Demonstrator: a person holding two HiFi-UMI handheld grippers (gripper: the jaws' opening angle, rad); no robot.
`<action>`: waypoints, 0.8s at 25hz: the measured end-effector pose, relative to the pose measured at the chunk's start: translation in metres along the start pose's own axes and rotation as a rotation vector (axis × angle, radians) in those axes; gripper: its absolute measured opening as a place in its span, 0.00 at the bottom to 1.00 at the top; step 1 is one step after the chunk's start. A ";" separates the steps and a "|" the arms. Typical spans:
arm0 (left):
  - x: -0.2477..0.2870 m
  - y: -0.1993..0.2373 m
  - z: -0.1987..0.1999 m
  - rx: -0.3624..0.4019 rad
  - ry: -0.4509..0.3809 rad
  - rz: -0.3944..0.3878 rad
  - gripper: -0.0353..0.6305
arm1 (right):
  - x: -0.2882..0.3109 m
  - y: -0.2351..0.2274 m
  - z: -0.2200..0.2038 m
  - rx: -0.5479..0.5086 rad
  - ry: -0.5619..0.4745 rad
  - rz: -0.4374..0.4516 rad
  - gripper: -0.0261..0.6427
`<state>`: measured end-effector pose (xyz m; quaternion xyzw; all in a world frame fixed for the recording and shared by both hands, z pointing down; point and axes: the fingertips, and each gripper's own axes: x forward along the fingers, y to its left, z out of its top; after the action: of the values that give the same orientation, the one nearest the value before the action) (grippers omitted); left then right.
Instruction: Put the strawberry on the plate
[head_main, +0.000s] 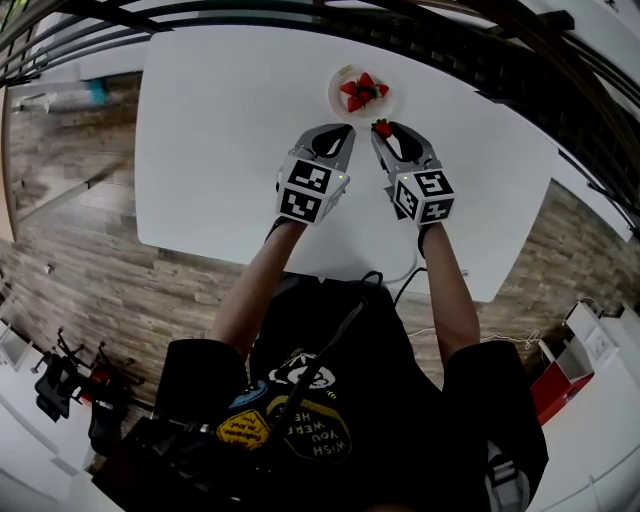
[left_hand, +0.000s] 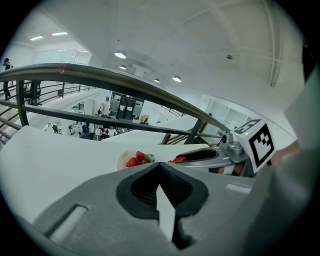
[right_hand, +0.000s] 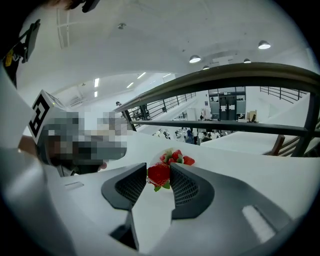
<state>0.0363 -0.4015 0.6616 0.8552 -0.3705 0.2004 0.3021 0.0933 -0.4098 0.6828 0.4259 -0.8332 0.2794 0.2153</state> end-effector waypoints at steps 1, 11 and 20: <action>0.003 0.001 -0.003 -0.005 0.004 0.000 0.05 | 0.003 -0.002 -0.003 -0.001 0.006 0.000 0.26; 0.029 0.019 -0.011 -0.010 0.019 0.020 0.05 | 0.037 -0.017 -0.017 -0.030 0.054 -0.004 0.26; 0.048 0.025 -0.016 0.012 0.035 0.021 0.05 | 0.059 -0.026 -0.024 -0.062 0.091 -0.011 0.26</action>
<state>0.0461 -0.4292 0.7101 0.8492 -0.3730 0.2210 0.3014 0.0860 -0.4415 0.7429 0.4103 -0.8286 0.2711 0.2676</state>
